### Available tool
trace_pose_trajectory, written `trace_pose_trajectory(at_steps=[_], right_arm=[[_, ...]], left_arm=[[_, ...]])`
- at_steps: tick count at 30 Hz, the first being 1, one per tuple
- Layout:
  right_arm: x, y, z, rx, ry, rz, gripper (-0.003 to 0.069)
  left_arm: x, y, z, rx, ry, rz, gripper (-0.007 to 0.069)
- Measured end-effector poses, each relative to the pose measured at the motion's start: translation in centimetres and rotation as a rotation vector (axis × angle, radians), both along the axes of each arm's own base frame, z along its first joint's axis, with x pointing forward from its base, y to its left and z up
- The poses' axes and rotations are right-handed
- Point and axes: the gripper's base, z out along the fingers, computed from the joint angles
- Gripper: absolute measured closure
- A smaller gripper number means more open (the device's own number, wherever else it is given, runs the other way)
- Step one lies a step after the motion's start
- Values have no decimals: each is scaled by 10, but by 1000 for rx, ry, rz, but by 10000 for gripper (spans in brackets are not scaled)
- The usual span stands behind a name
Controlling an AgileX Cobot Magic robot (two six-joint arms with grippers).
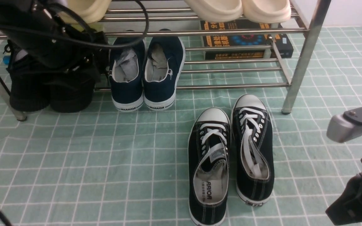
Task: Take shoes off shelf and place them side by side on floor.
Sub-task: 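Grasp a shoe standing on the lower shelf of the shoe rack with the left gripper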
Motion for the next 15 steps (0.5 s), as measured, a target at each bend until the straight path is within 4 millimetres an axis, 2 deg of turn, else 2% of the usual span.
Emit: trace_pose_trajectory(at_steps=[6,11,15], right_arm=[[1,0,0,3,-14,-7,641],[2,0,0,4,-15,-8,639],[2,1,0,5,-19,-7,637]], left_arm=[[38,-7,-27,2,-5,10,248],[52,-9,-42,0,-17,14,248],[58,-10,-46,-7,-51,18,248]])
